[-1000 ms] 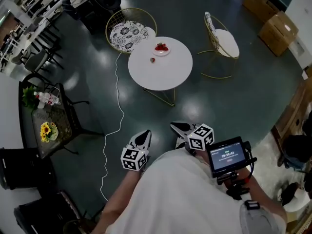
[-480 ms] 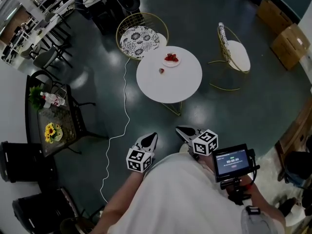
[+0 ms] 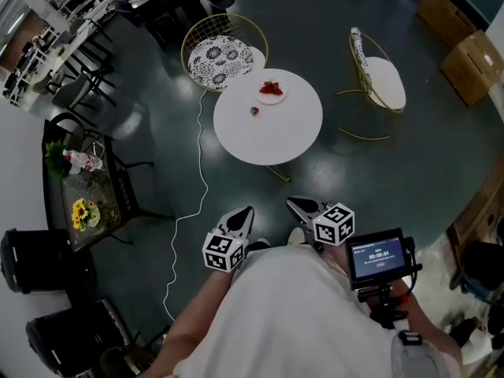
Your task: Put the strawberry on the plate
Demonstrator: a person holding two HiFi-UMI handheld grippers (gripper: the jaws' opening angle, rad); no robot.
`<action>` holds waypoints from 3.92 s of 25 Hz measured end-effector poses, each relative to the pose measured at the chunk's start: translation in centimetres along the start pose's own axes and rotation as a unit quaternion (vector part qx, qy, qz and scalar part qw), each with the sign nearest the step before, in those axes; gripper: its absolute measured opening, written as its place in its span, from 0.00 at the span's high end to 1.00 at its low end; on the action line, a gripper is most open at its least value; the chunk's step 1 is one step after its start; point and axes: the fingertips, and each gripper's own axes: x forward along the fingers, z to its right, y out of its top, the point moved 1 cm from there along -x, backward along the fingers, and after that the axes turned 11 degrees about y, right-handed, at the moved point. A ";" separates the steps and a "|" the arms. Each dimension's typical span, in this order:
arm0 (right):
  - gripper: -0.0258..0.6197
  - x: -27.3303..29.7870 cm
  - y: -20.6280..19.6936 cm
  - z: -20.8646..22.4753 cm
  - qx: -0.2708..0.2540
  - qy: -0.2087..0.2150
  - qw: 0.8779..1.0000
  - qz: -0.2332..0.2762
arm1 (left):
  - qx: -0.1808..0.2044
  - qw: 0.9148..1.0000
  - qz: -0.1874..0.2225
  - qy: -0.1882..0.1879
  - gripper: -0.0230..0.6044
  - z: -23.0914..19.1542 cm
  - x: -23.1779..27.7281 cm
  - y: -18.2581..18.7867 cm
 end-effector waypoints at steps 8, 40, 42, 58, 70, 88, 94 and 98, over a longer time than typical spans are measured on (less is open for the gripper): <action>0.95 -0.3 -0.5 1.4 0.021 -0.011 1.000 0.002 | -0.003 1.000 -0.016 -0.007 0.95 -0.5 1.9 0.0; 0.95 7.7 11.6 11.3 0.004 -0.115 0.992 0.044 | 0.047 0.993 -0.010 -0.109 0.95 -11.4 15.5 9.5; 0.95 7.8 12.2 11.5 0.002 -0.122 0.991 0.050 | 0.049 0.993 -0.011 -0.111 0.95 -12.0 15.8 9.8; 0.95 9.4 13.3 14.5 0.008 -0.136 0.989 0.048 | 0.039 0.993 -0.034 -0.104 0.95 -15.3 19.1 8.8; 0.95 9.0 15.3 19.8 0.025 -0.112 0.993 0.035 | 0.044 0.993 -0.066 -0.084 0.95 -15.1 24.4 9.2; 0.95 8.2 15.7 26.9 0.061 -0.089 0.994 0.006 | 0.061 0.987 -0.144 -0.035 0.95 -16.3 32.7 7.6; 0.95 8.2 15.5 27.0 0.067 -0.091 0.994 0.000 | 0.078 0.981 -0.176 -0.026 0.95 -17.6 33.4 6.4; 0.95 8.0 16.0 27.2 0.070 -0.094 0.993 -0.001 | 0.105 0.974 -0.199 -0.039 0.95 -17.6 33.9 6.0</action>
